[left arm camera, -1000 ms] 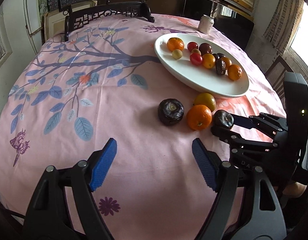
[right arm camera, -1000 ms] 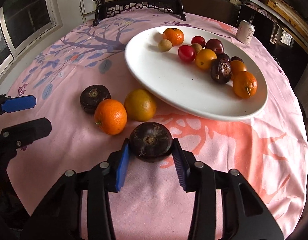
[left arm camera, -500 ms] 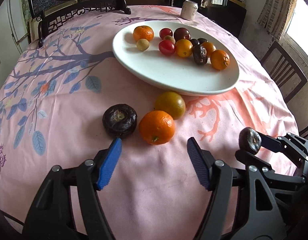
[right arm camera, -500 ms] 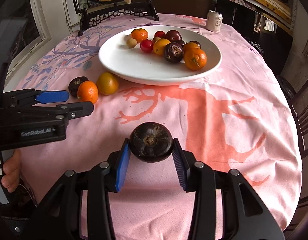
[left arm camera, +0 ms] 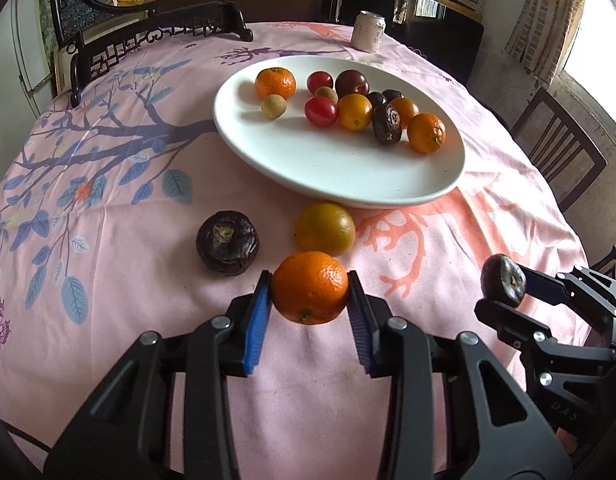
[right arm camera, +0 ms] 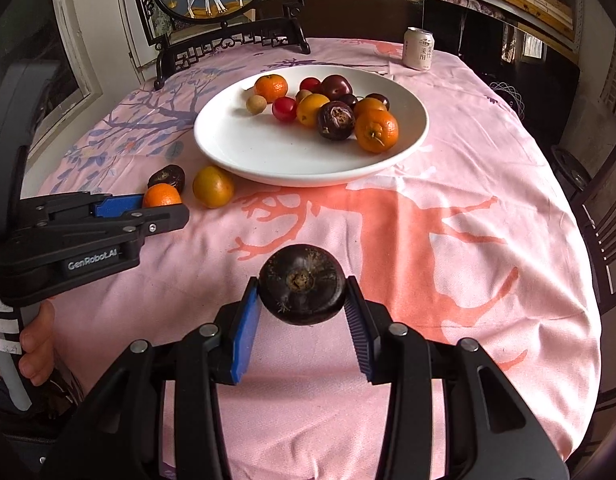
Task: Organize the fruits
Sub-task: 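Grasp an orange with the left tool while the right tool holds the plum, then set plum and orange on the white plate and open both tools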
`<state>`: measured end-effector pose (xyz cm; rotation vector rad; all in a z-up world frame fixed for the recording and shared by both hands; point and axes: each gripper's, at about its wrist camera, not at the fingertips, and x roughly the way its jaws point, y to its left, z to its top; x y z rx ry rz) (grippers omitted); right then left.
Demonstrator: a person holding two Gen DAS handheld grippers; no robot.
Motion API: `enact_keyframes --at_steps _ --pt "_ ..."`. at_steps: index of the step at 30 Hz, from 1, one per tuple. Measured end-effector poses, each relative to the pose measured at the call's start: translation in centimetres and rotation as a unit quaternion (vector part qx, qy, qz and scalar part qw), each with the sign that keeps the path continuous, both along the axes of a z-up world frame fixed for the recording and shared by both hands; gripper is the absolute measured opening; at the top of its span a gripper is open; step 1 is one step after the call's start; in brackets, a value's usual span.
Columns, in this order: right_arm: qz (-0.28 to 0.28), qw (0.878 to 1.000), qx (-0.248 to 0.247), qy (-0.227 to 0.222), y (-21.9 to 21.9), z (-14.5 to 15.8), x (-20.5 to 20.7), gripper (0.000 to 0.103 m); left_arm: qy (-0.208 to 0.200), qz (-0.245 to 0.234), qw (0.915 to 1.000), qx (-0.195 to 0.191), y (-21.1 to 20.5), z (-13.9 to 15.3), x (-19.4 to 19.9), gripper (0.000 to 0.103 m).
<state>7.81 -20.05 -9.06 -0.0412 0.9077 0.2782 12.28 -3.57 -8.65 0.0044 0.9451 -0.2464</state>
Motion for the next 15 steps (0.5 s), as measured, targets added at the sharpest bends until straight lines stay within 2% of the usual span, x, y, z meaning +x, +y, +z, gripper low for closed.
enact_keyframes --at_steps 8,15 --pt "-0.003 1.000 -0.003 -0.012 0.9 1.1 0.2 0.042 -0.018 0.003 0.9996 -0.021 1.8 2.0 -1.6 0.037" --pt "-0.005 1.000 -0.007 -0.016 1.1 2.0 1.4 0.042 -0.020 0.002 0.9996 -0.020 2.5 3.5 0.0 0.037"
